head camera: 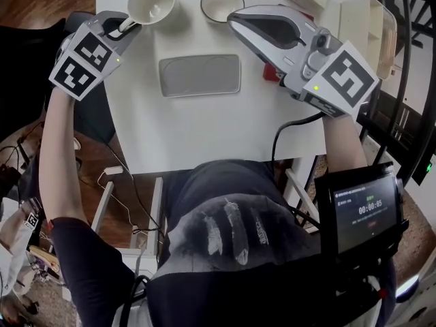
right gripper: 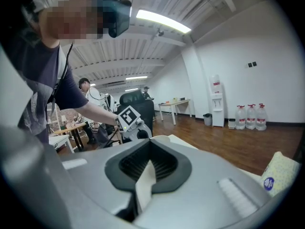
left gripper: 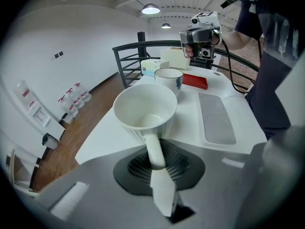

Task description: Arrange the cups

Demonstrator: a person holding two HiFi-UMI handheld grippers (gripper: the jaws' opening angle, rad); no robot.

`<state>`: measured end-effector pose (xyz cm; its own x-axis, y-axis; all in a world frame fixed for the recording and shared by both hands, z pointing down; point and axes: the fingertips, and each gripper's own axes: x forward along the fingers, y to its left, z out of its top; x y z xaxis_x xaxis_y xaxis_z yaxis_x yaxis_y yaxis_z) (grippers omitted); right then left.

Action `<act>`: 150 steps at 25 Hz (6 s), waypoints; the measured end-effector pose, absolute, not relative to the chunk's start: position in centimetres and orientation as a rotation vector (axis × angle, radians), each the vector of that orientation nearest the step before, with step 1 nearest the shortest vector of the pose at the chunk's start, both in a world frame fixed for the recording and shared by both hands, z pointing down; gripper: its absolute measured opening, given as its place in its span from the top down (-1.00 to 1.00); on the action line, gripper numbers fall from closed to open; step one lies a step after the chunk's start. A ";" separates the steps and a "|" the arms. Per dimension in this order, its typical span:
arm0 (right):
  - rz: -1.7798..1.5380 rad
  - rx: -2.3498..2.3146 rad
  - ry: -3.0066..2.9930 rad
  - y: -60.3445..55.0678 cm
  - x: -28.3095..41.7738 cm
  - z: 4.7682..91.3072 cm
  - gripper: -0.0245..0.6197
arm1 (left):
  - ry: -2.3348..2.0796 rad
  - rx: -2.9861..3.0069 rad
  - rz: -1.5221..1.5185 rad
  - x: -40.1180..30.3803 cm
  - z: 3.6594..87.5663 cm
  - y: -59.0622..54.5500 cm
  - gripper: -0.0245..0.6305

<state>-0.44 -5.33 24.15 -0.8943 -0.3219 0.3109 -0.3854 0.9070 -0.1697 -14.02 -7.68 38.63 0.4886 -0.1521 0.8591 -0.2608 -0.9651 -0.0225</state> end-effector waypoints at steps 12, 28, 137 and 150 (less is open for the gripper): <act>0.329 0.561 -2.808 -5.6 0.3 23.7 0.91 | -0.356 2.683 1.432 -13.8 35.0 -6.1 0.78; 0.346 0.629 -2.806 -5.3 1.4 23.5 0.91 | 0.033 2.771 1.501 -11.6 34.4 2.3 0.78; 0.098 0.733 -2.521 -9.3 7.0 26.9 0.02 | -0.529 2.828 0.527 -7.8 24.6 -7.7 0.88; -0.007 0.456 -2.335 -9.6 5.6 36.2 -0.06 | -0.539 2.794 0.637 -8.3 24.3 -5.2 0.88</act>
